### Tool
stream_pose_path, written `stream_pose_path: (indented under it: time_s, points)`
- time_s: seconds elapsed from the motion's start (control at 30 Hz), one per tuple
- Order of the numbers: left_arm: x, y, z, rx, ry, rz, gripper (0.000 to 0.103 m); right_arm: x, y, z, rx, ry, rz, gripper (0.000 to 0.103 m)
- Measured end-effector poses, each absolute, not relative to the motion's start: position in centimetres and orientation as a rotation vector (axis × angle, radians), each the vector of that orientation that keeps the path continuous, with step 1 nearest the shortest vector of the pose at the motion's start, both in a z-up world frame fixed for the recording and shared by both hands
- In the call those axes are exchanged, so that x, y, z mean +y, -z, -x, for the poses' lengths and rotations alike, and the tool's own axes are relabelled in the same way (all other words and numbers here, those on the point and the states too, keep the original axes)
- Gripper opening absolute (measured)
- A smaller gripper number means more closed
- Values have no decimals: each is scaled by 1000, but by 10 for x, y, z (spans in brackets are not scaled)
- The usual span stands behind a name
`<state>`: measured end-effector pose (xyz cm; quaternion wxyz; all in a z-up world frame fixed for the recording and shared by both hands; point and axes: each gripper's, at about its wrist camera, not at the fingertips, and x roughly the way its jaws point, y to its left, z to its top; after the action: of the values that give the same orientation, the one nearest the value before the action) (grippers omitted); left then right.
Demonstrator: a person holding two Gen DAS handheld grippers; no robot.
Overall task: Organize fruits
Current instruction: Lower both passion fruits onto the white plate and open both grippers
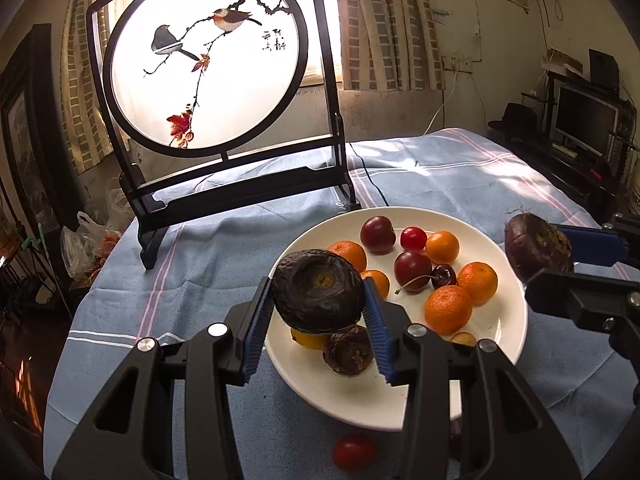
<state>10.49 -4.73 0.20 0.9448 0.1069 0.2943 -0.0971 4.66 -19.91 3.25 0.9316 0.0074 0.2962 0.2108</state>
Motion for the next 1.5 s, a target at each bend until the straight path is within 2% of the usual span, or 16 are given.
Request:
stream_pose_path:
  time_s: [0.6,0.9,1.37,1.4,1.43,1.47,1.5]
  points:
    - [-27,1,-114,610,173,-161,44,-203,-22,-56,622,-368,22,43]
    - [-56,12,-111,623,218,-249,44,-202,-13,-63,638,-353,20,43]
    - [-61,22,-128,637,174,-267,45,-182,-3,-90,659,-338,70,43]
    - [-62,23,-129,633,170,-275,49,-180,-2,-92,661,-332,81,43]
    - [-63,24,-130,626,153,-288,67,-179,-1,-93,659,-321,94,45]
    - [-63,26,-130,612,127,-302,83,-178,0,-94,653,-307,102,55]
    - [-60,26,-130,599,121,-300,85,-180,0,-94,641,-295,106,61]
